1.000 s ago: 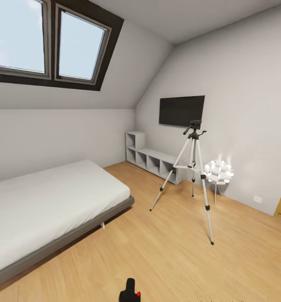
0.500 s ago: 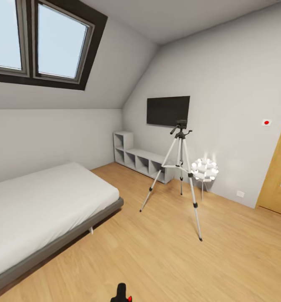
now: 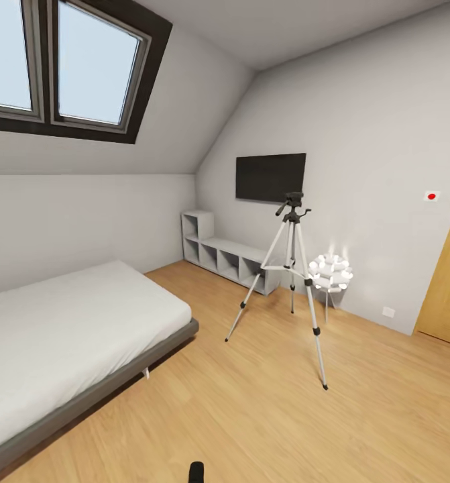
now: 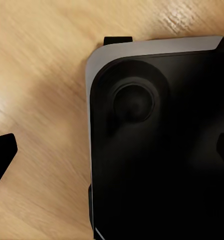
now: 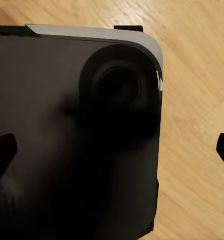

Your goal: Attach the digital camera to the camera tripod in the bedroom.

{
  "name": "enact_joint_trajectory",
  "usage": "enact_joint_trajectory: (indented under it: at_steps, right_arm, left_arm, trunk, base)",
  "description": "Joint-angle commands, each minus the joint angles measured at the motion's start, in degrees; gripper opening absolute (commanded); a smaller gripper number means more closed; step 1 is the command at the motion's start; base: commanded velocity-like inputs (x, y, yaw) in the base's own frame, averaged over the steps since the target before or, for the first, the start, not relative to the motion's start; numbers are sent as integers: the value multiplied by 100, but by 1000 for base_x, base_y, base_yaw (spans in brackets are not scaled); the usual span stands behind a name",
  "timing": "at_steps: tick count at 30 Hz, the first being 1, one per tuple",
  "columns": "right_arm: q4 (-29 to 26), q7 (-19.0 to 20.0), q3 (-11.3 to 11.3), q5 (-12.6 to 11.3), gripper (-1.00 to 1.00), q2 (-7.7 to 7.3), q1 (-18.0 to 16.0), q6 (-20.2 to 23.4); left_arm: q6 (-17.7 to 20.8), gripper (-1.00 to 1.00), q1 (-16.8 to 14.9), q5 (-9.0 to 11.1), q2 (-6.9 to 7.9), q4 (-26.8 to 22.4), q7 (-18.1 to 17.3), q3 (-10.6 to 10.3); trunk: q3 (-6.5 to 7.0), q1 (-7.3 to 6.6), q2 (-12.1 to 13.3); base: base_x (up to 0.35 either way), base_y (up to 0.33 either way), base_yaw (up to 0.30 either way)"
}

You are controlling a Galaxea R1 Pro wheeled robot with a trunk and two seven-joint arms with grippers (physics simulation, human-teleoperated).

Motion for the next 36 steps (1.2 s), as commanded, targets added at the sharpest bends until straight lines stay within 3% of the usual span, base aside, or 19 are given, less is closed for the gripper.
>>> enact_joint_trajectory:
  at_steps: [1, 10, 36]
  right_arm:
    - [-2, 19, -1, 0, 100, -2, -1, -14]
    - [35, 19, 3, 0, 100, -2, -1, -379]
    - [51, 19, 1, 2, 100, -2, -1, -415]
  left_arm:
    - [-2, 100, -2, 1, 0, -1, 2, -7]
    - [-2, 100, -2, 1, 0, -1, 2, -7]
    - [-2, 100, -2, 1, 0, -1, 2, 0]
  trunk:
    - [-6, 0, -3]
    - [-6, 0, -3]
    - [-6, 0, -3]
  base:
    - [10, 5, 0]
    - [2, 1, 0]
    - [22, 11, 0]
